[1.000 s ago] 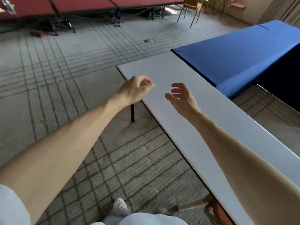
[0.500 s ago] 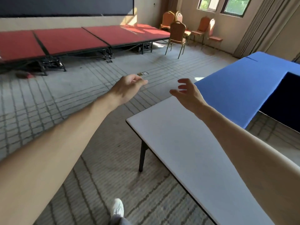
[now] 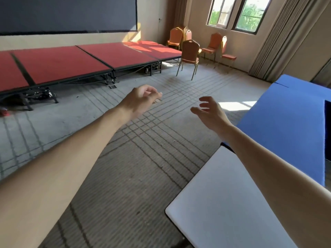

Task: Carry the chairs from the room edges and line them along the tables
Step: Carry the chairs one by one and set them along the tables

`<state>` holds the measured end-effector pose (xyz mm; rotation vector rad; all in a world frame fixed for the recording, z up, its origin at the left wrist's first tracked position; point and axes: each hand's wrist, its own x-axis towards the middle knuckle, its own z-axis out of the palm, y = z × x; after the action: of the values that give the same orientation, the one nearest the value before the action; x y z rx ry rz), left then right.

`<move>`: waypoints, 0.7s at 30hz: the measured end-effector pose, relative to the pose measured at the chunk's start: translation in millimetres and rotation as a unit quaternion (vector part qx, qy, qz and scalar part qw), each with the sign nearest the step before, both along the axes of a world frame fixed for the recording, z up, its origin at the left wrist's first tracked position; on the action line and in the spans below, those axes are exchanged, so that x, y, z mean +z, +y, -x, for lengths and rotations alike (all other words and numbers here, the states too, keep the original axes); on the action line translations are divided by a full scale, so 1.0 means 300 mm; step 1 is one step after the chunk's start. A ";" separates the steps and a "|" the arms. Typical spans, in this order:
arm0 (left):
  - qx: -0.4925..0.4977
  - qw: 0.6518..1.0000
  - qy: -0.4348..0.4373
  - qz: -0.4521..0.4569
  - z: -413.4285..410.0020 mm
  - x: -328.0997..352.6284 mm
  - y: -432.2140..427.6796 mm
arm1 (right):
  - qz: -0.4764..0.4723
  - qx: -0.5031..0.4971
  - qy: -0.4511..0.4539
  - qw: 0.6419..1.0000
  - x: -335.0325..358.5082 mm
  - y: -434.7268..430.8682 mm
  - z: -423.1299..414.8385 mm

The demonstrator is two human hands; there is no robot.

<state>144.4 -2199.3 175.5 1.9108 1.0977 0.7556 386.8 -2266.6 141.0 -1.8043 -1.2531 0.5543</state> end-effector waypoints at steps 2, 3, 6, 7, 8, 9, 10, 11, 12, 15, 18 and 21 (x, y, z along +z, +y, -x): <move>-0.009 1.000 -0.004 -0.008 0.037 -0.011 0.200 | -0.004 -0.016 -0.012 1.000 0.008 0.181 0.030; -0.010 1.000 -0.012 -0.010 0.057 -0.021 0.303 | -0.006 -0.023 -0.018 1.000 0.010 0.268 0.050; -0.019 0.999 -0.029 -0.002 0.123 -0.027 0.629 | -0.007 -0.040 -0.025 0.999 0.002 0.571 0.116; -0.024 0.999 -0.033 0.005 0.143 -0.021 0.759 | -0.004 -0.048 -0.023 0.999 0.007 0.685 0.140; -0.030 0.999 -0.031 0.007 0.150 -0.018 0.827 | 0.003 -0.053 -0.027 0.998 0.006 0.744 0.147; -0.035 0.999 -0.033 0.005 0.166 0.008 0.956 | -0.002 -0.058 -0.024 0.998 0.024 0.860 0.167; -0.039 0.999 -0.035 0.001 0.169 0.018 1.033 | 0.001 -0.064 -0.022 0.998 0.029 0.917 0.174; -0.042 0.998 -0.044 -0.001 0.170 0.046 1.174 | -0.008 -0.072 -0.016 0.997 0.046 1.032 0.187; -0.042 0.998 -0.052 -0.001 0.165 0.060 1.250 | -0.007 -0.071 -0.015 0.997 0.056 1.084 0.189; -0.048 0.996 -0.069 0.012 0.117 0.105 1.551 | -0.007 -0.086 -0.034 0.996 0.086 1.318 0.172; -0.059 0.996 -0.068 0.011 0.043 0.114 1.801 | -0.028 -0.115 -0.037 0.992 0.112 1.539 0.104; -0.075 0.995 -0.058 0.005 -0.056 0.080 2.055 | -0.030 -0.128 -0.047 0.990 0.104 1.764 0.019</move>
<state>161.3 -1582.6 199.4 1.8931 0.8748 0.7638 381.2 -1737.3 172.1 -1.9219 -1.0663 0.2887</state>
